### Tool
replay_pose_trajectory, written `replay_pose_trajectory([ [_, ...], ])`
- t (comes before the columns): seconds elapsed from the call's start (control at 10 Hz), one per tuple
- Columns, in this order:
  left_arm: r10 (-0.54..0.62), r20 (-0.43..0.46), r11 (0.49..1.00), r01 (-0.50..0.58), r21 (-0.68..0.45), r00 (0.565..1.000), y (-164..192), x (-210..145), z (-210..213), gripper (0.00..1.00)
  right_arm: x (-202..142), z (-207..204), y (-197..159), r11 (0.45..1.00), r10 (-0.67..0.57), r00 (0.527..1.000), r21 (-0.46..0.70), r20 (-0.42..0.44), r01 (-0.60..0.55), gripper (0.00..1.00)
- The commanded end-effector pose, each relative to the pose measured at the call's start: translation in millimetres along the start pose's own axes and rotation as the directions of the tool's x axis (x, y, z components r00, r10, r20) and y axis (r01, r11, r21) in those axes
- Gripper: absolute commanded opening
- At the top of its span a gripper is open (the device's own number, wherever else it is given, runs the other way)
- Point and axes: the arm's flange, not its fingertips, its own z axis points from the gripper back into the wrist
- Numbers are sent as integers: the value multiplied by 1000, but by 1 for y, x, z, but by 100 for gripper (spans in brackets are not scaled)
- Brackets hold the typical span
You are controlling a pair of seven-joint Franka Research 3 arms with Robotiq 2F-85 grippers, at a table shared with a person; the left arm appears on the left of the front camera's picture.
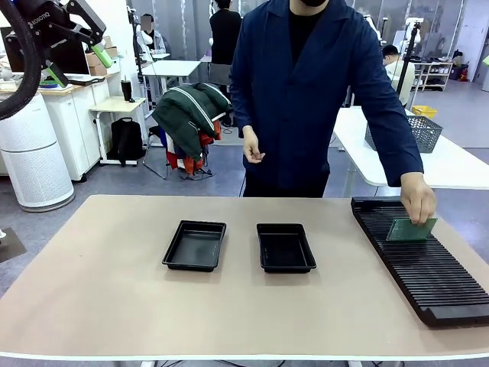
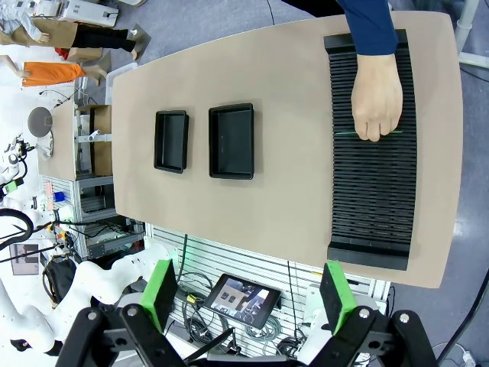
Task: Inspect and transfer BCBs to ESD trays.
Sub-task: Pick up the Blank PCB from the PCB Rack and place it in the left ESD tray.
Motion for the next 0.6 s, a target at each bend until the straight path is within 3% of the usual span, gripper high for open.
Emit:
replay_pose_trajectory([
  [0.0,0,1,1000,0,0,1000,0,-1,1,100,0,0,0,1000,0,1000,6,2,0,100],
  [0.5,0,1,1000,0,0,1000,0,-1,1,100,0,0,0,1000,0,1000,6,2,0,100],
])
